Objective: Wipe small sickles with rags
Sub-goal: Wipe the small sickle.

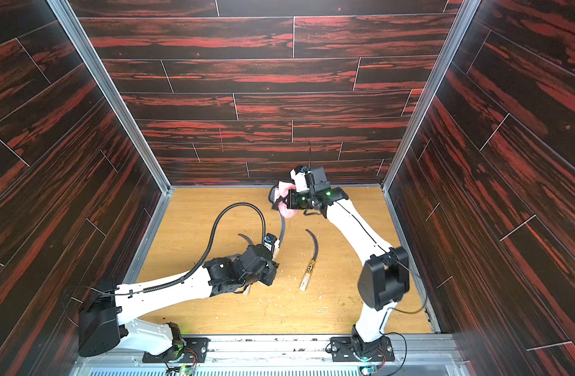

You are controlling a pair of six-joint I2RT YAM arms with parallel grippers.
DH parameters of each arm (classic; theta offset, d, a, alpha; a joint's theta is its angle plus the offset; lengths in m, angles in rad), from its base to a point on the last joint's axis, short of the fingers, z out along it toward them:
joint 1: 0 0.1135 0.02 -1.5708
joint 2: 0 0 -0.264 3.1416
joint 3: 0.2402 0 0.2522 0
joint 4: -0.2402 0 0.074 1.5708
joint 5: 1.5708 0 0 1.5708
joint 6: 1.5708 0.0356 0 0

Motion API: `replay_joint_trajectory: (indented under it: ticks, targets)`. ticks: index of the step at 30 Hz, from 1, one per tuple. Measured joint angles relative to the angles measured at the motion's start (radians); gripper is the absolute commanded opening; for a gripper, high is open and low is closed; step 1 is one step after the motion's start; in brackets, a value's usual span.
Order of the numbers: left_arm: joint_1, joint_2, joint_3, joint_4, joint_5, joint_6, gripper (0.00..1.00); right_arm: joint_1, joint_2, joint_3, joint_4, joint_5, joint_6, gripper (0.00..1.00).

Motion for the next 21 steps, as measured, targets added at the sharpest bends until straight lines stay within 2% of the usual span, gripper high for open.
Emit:
replay_joint_trajectory:
  ticks: [7,14,17,21]
  targets:
    - [-0.023,-0.001,-0.019,0.021,0.023,0.003,0.0,-0.129,0.024,0.002,0.026,-0.041,0.013,0.0]
    - [-0.042,0.0,-0.032,0.017,0.015,-0.002,0.0,-0.23,0.023,-0.002,0.037,-0.02,0.021,0.0]
    - [-0.042,0.031,-0.011,-0.008,-0.009,-0.012,0.0,-0.233,-0.005,-0.061,0.046,0.0,0.019,0.0]
    - [-0.041,0.142,0.066,-0.05,-0.027,-0.026,0.0,-0.229,-0.093,-0.203,0.022,0.055,0.01,0.0]
